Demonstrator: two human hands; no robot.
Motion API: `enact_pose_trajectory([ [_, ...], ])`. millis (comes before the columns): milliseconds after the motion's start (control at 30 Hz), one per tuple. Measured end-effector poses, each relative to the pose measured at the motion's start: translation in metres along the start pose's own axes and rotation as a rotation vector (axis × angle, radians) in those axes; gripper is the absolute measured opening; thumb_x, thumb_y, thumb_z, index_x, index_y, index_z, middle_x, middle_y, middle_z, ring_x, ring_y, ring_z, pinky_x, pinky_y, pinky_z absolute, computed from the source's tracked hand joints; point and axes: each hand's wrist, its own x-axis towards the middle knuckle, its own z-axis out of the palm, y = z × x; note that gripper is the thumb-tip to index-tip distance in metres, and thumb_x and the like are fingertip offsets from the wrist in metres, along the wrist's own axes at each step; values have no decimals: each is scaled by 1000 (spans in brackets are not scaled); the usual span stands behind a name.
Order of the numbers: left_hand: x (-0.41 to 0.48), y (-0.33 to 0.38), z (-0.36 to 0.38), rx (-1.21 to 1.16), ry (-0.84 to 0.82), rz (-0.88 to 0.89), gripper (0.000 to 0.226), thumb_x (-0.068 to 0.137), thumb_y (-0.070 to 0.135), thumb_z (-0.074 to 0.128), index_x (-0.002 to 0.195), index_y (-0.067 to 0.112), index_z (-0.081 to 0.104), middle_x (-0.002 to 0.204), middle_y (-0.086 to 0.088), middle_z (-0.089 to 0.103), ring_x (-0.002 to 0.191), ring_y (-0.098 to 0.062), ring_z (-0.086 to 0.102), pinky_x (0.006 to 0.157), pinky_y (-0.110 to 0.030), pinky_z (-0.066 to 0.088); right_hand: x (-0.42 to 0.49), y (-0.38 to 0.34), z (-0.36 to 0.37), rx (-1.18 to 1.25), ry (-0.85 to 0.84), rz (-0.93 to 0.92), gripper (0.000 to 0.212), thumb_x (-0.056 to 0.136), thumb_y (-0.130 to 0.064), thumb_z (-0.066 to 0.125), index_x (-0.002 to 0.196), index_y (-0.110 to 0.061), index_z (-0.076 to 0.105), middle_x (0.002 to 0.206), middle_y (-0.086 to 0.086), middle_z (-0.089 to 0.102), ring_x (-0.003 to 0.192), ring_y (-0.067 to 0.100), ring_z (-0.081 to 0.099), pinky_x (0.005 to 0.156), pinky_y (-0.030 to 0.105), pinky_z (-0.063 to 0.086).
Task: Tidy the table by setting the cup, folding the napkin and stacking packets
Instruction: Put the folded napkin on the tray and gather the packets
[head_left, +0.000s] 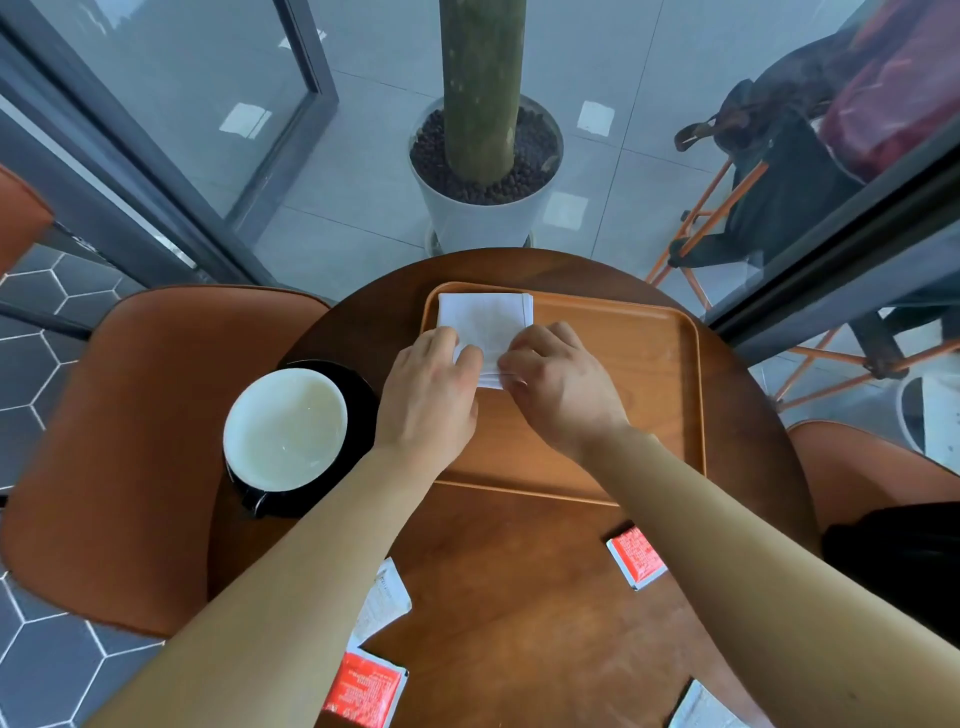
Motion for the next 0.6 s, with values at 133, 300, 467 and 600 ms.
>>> enact_pose_trajectory([
  [133, -13, 3, -4, -2, 48, 5, 30, 83, 11, 74, 112, 4, 69, 116, -21, 64, 106, -35, 64, 88, -44, 55, -11, -2, -6, -10, 62, 7, 19, 86, -9, 72, 105, -8, 75, 106, 8, 67, 97, 33, 56, 68, 46, 56],
  [300, -31, 10, -6, -13, 67, 25, 25, 86, 12, 70, 110, 5, 69, 111, -17, 65, 98, -32, 65, 85, -41, 54, -27, -8, -12, 0, 82, 23, 23, 86, -8, 72, 110, -8, 75, 108, 7, 68, 98, 32, 57, 69, 46, 55],
  [467, -78, 12, -9, -156, 139, 29, 22, 87, 8, 67, 109, 7, 71, 109, -12, 66, 95, -28, 66, 79, -41, 59, -71, -5, -27, 44, 175, 85, 27, 86, -15, 76, 112, -10, 73, 110, 4, 68, 98, 26, 57, 76, 33, 51],
  [600, -141, -3, 0, -153, 132, -21, 23, 88, 12, 69, 111, 7, 72, 114, -13, 67, 102, -27, 67, 82, -36, 60, -143, 12, -35, 34, 211, 215, 23, 90, -20, 72, 112, -13, 72, 112, 1, 68, 100, 24, 57, 78, 32, 50],
])
